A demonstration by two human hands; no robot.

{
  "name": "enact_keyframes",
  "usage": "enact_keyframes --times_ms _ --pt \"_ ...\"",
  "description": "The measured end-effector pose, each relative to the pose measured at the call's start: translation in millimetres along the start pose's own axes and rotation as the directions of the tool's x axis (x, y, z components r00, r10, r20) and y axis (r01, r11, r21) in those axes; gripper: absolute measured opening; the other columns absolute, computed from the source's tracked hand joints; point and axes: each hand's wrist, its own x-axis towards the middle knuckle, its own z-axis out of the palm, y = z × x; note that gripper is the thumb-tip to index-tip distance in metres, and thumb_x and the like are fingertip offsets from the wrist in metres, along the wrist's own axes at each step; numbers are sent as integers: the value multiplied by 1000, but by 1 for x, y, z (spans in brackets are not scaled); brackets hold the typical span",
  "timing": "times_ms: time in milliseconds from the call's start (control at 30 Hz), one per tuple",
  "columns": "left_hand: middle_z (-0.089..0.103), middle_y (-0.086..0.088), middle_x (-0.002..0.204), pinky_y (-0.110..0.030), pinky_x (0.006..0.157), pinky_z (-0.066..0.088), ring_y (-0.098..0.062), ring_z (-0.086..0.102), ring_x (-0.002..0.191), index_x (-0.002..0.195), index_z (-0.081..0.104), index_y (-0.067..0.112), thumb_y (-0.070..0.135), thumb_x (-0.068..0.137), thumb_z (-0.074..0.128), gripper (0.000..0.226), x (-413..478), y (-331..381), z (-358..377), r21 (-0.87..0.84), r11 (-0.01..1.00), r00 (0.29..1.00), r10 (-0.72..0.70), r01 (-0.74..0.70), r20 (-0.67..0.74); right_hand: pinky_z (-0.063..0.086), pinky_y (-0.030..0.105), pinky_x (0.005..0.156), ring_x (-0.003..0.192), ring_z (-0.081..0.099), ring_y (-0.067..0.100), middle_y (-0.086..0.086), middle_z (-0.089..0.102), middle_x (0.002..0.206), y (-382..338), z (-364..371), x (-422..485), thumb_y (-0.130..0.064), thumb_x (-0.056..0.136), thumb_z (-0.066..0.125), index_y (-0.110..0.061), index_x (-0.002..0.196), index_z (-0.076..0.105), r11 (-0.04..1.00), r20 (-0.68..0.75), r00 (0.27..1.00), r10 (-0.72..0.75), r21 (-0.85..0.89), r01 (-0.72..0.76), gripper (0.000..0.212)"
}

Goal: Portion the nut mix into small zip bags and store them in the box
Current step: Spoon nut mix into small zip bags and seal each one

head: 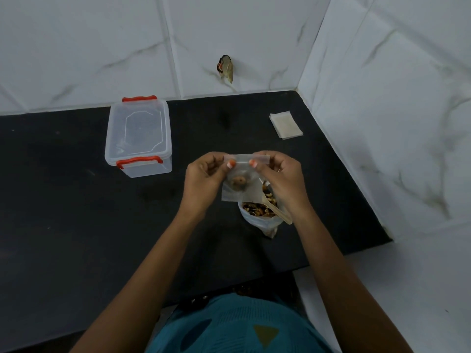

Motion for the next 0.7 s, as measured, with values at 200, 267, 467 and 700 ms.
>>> enact_keyframes --times_ms 200,267,467,700 --pt "60 5 93 -15 74 52 -1 64 85 95 54 20 9 88 54 13 -2 6 0 -40 999 997 -12 15 82 51 15 72 80 60 -1 -4 62 89 2 0 4 -10 83 64 -13 88 64 997 5 1000 -31 -75 31 6" --pt "61 2 100 -20 76 53 -5 64 91 99 55 24 17 83 61 19 0 6 0 -34 999 996 -9 13 93 50 13 72 80 59 -3 -4 61 89 1 2 3 -10 84 64 -10 92 64 996 27 999 -41 -80 43 8" --pt "66 -6 102 -21 75 54 -12 66 92 104 61 12 19 82 62 24 5 4 -5 52 999 990 -22 15 142 49 11 72 80 59 -5 -4 62 87 -2 5 2 -10 82 66 -11 89 64 996 46 998 -49 -67 52 7" --pt "68 1 93 -16 72 52 -6 67 86 96 63 16 11 84 61 13 4 4 -3 14 999 997 -40 39 72 48 9 69 78 61 -7 -4 64 88 -6 3 1 -10 81 66 -15 89 65 999 48 998 -28 -16 29 9"
